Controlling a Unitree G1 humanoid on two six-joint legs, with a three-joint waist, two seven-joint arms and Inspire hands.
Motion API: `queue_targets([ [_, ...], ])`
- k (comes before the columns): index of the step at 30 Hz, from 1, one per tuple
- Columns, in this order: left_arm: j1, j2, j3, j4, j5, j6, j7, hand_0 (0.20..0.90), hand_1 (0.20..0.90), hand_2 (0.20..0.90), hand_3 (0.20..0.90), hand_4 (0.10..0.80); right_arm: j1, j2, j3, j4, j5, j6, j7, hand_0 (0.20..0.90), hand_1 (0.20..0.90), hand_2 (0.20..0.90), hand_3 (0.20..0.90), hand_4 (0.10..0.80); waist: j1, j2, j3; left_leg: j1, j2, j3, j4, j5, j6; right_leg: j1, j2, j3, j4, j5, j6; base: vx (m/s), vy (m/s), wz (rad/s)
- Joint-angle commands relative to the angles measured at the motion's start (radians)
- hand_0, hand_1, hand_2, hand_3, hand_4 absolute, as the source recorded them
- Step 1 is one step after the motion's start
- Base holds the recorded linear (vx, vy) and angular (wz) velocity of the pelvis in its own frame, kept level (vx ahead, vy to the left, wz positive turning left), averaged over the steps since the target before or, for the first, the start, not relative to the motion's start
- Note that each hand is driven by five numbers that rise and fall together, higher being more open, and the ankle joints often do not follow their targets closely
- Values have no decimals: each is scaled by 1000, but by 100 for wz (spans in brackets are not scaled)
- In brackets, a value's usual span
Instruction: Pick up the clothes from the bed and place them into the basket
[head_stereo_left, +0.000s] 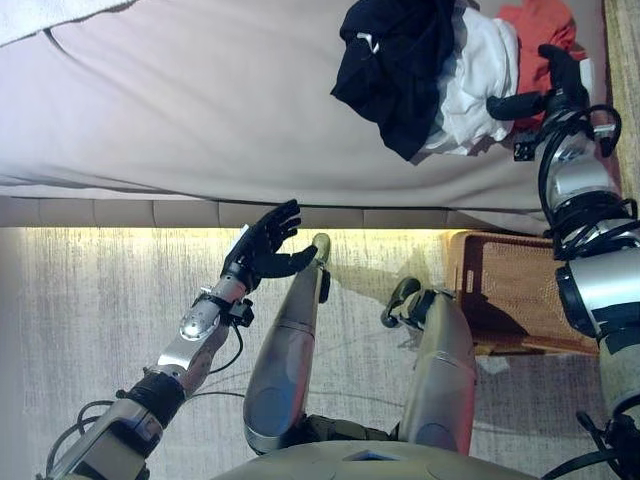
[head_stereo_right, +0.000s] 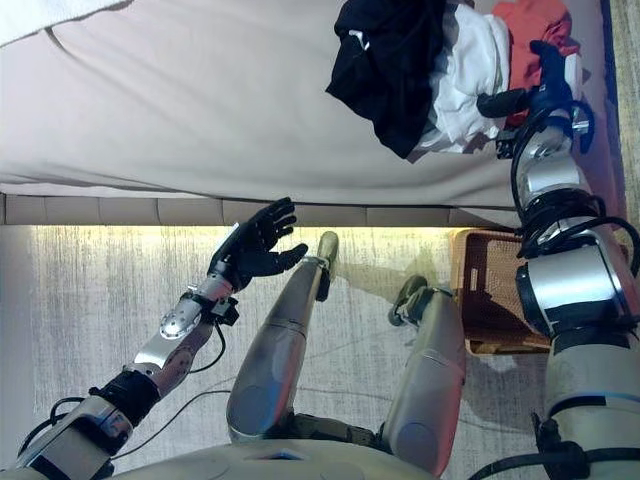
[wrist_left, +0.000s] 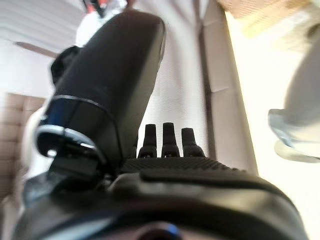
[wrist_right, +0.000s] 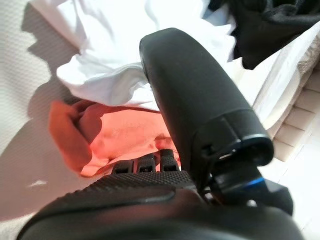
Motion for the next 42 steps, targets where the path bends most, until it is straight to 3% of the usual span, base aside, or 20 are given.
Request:
queue_targets([
  [1,57,19,74,-159,-28,-103,42,900,900,900,900,800,-112,-131,96,12,-65,25,-69,900,900,900,900,800,13,45,-48,-2,-26,85,163,-231,97,-22,76,37,-33,47,-14,3,-33,6],
  [7,113,55,75,-214,-22,-110,54,900,900,900,900,800,-198,-210,173,50,-319,129,-205,900,900,900,900,800,26,58,-48,-80,-28,86,212,-228,103,-93,73,26,27,35,-15,-3,-37,8],
  [11,155,73,94,-246,-32,-115,39,900,900,900,900,800,-208,-259,227,30,-331,182,-228,900,900,900,900,800,22,56,-48,-84,-23,88,211,-221,100,-95,75,20,21,43,-12,13,-15,6],
  [15,176,86,108,-276,-42,-111,26,900,900,900,900,800,-189,-287,205,13,-250,147,-233,900,900,900,900,800,19,50,-48,-68,-17,91,202,-220,96,-75,79,13,3,47,-11,15,-29,11],
  [20,196,88,101,-280,-25,-101,15,900,900,900,900,800,-140,-285,63,9,55,53,-206,900,900,900,900,800,13,39,-48,-11,-12,90,202,-237,86,-9,85,6,-22,38,-17,53,-26,-6],
  [23,201,86,91,-278,-27,-100,18,900,900,900,900,800,-111,-287,-18,34,140,17,-169,900,900,900,900,800,9,36,-48,3,-12,87,218,-240,84,7,85,6,-20,32,-21,65,-12,-6],
  [27,209,84,77,-282,-15,-95,27,900,900,900,900,800,-98,-292,-37,43,127,3,-106,900,900,900,900,800,8,33,-48,12,-11,85,229,-231,80,18,86,7,-18,29,-28,41,-11,-5],
  [28,214,83,76,-287,-10,-93,32,900,900,900,900,800,-100,-299,-22,39,98,3,-72,844,844,844,834,734,8,32,-48,13,-10,85,231,-225,79,20,86,7,-19,31,-30,21,-13,-4],
  [29,218,84,77,-291,-5,-94,34,900,900,900,900,800,-104,-302,-7,33,79,-4,-44,712,712,712,680,580,9,31,-48,11,-9,84,233,-222,80,17,86,7,-18,32,-33,20,-15,-4],
  [30,220,84,76,-291,-4,-96,35,900,900,900,900,800,-107,-303,1,32,71,-8,-33,493,493,493,425,325,8,31,-48,9,-9,84,235,-220,81,16,86,6,-17,32,-34,0,0,0],
  [31,228,84,81,-299,-1,-92,35,900,900,900,900,800,-112,-304,23,21,57,-18,-12,328,328,328,233,133,10,32,-48,5,-10,83,236,-217,82,11,86,7,-14,33,-37,0,0,0],
  [32,233,84,86,-307,3,-87,35,900,900,900,900,800,-114,-303,32,12,50,-20,-1,300,300,300,200,100,11,32,-48,3,-11,81,237,-218,83,8,87,8,-12,33,-38,0,0,0],
  [37,246,87,108,-306,7,-90,20,900,900,900,900,800,-113,-308,103,-53,60,-14,31,300,300,300,200,100,10,28,-48,-2,-5,85,223,-207,84,0,90,7,-16,37,-42,-21,-12,-1],
  [42,243,91,119,-310,4,-86,13,900,900,900,900,800,-124,-302,101,-15,76,-30,42,300,300,300,200,100,21,31,-48,1,-10,82,213,-212,89,4,89,0,-17,35,-43,-6,-5,1],
])
